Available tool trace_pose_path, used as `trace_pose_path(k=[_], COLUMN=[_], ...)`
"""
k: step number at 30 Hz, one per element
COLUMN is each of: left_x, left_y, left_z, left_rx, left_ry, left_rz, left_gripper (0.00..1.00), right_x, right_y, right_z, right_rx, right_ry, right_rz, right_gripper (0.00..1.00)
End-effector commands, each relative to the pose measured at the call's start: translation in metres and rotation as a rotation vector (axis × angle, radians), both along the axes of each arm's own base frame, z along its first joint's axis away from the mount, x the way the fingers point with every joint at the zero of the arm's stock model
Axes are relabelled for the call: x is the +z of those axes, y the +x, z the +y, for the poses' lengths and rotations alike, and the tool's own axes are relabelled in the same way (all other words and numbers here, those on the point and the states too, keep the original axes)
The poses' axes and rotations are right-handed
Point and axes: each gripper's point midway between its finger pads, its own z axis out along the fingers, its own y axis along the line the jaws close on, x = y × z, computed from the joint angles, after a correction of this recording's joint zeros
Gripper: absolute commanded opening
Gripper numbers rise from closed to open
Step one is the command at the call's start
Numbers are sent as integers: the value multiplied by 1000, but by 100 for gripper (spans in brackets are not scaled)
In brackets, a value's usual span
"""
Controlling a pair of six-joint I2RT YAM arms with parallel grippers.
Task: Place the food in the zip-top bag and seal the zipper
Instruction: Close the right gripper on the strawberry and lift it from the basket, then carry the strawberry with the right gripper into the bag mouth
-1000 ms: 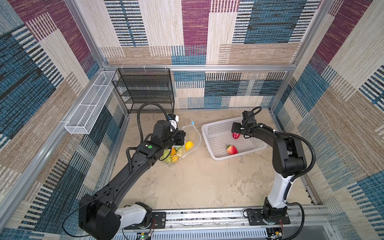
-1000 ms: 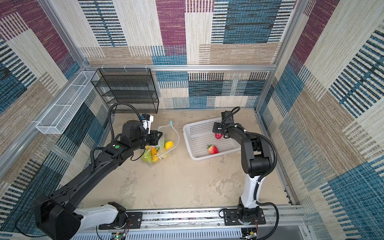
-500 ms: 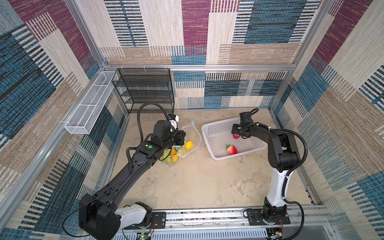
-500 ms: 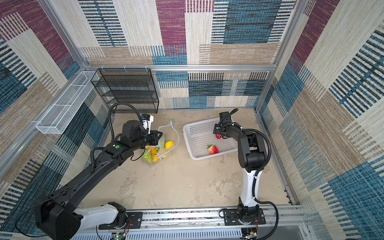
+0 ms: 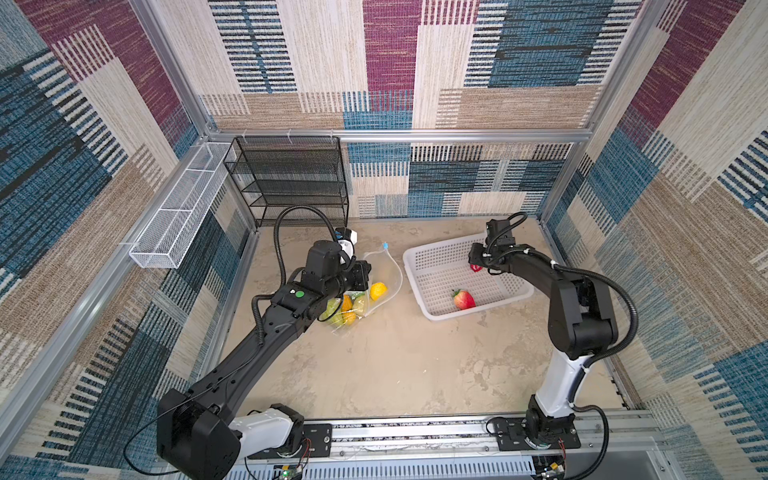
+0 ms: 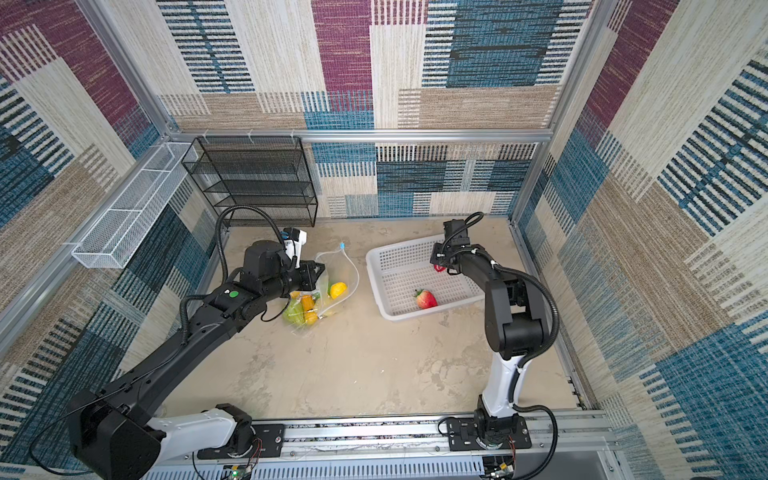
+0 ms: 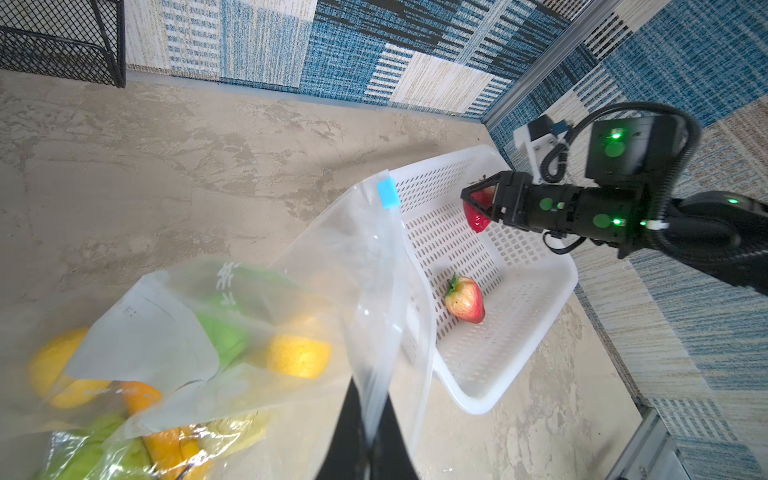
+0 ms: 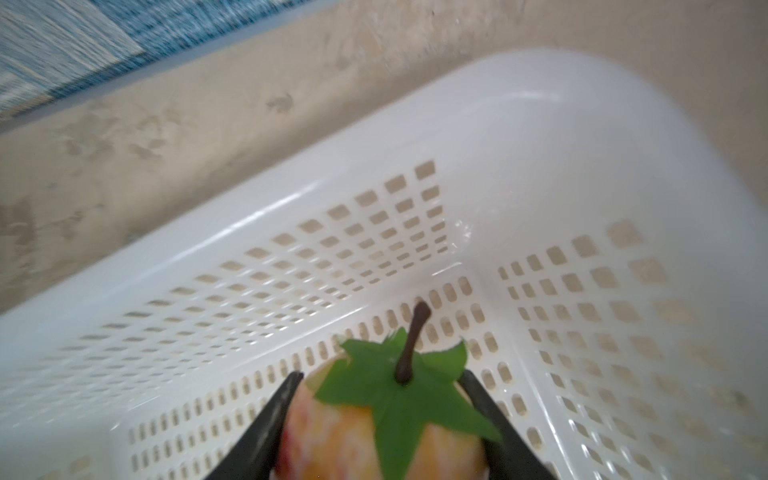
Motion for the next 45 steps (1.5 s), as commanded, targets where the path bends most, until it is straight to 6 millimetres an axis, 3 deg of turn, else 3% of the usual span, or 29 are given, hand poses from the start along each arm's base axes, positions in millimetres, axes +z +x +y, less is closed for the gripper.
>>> trace_pose_path(k=[1, 9, 15, 18, 24, 32, 40, 45], left_x=[3, 0, -1, -3, -1, 4, 5, 6], left_y=[3, 3, 4, 4, 3, 0, 0, -1], left_z=[0, -2, -3, -4, -6, -7, -8, -7], left_rx=[6, 0, -3, -8, -15, -21, -25, -23], left_ry=[-2, -5, -4, -6, -17, -37, -42, -44], left_rz=[-15, -4, 0, 7, 10, 1, 5, -1], left_gripper=[0, 0, 0, 0, 0, 0, 0, 0], right_x=[42, 113, 130, 136, 143, 131, 88, 61], right_y=[-4, -61, -115, -132, -149, -123, -94, -92], right_z=[39, 149, 223, 248, 277, 309, 318, 314], right_rx=[167, 536, 744, 803, 856, 776, 582, 509], right_ry=[101, 262, 396, 405, 479, 464, 309, 211], right_rz=[-120, -271, -294, -305, -306, -278, -209, -174], right_gripper=[51, 51, 51, 51, 51, 50, 51, 51])
